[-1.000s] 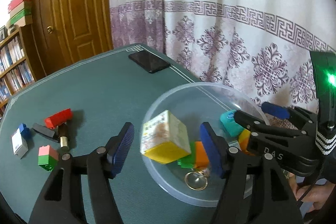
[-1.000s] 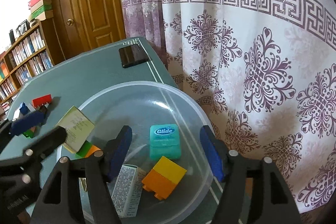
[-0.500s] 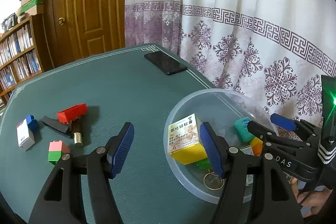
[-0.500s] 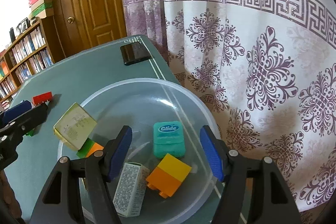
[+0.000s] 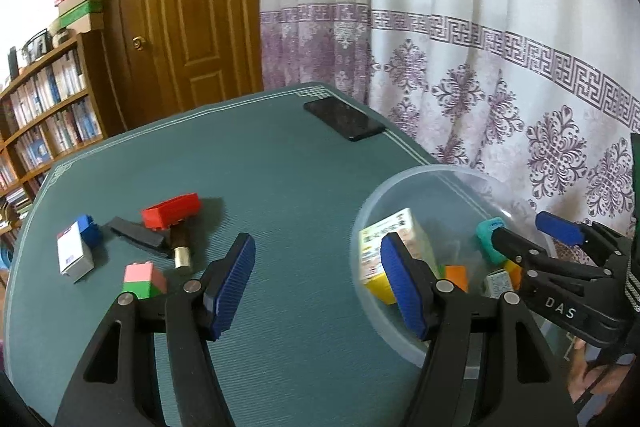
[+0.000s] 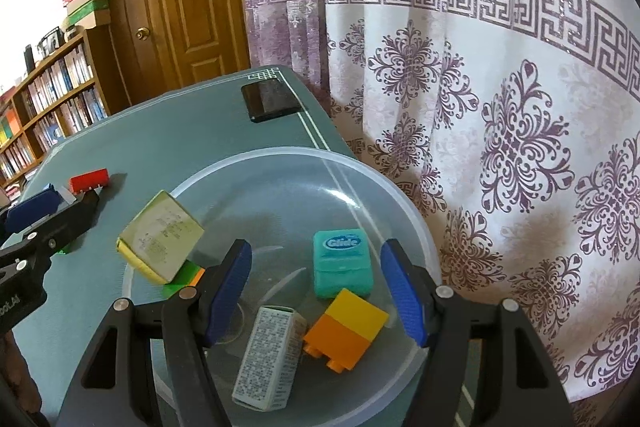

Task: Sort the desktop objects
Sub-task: 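Move both open tools back toward the white box and pink-green block, then grasp the white medicine box with the left tool while the right tool grasps the pink-green block, then carry the white box and pink-green block toward the clear bowl with both tools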

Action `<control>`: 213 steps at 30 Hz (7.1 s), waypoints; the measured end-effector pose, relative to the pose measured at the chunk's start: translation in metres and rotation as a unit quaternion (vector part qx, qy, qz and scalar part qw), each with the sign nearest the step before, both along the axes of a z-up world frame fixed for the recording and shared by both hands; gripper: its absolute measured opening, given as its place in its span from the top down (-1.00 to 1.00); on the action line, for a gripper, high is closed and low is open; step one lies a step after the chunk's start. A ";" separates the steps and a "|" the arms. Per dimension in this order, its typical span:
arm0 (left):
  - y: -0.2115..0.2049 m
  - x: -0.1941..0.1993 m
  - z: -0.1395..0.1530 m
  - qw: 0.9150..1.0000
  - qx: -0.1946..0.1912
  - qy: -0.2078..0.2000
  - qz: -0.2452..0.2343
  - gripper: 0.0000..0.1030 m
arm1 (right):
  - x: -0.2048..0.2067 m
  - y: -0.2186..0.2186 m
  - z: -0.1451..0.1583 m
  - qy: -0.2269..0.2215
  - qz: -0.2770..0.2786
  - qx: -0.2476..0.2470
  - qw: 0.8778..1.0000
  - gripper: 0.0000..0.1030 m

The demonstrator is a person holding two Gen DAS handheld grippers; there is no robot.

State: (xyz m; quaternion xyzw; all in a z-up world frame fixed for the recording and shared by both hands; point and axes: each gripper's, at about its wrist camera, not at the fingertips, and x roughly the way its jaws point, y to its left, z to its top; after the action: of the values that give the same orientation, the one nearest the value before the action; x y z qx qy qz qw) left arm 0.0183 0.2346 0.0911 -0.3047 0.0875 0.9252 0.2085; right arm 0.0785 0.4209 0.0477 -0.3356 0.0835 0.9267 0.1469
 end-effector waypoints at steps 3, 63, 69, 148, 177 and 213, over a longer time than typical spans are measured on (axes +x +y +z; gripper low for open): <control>-0.010 -0.003 0.000 1.000 -0.001 0.001 0.013 -0.34 | -0.002 -0.007 0.002 0.001 0.007 0.005 1.000 -0.39; -0.212 -0.035 -0.022 0.979 0.028 -0.029 0.201 -0.34 | -0.069 -0.192 0.014 0.014 0.156 0.059 0.986 -0.47; -0.220 -0.041 -0.028 0.977 0.030 -0.040 0.207 -0.34 | -0.078 -0.201 0.011 0.006 0.167 0.046 0.985 -0.47; -0.261 -0.153 -0.069 0.959 0.058 -0.103 0.256 -0.18 | -0.154 -0.285 -0.052 -0.072 0.268 0.002 0.961 -0.47; -0.274 -0.110 -0.049 0.961 0.054 -0.052 0.265 -0.04 | -0.142 -0.287 -0.047 -0.060 0.258 0.050 0.963 0.13; -0.267 -0.093 -0.065 0.961 0.048 -0.071 0.264 -0.01 | -0.104 -0.255 -0.032 -0.036 0.237 0.051 0.970 0.13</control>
State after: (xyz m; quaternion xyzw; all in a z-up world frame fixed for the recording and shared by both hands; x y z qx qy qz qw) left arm -0.0743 -0.0322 0.0265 -0.3718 -0.0557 0.9263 -0.0232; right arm -0.0257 0.1663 0.0154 -0.3712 -0.0508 0.9254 -0.0568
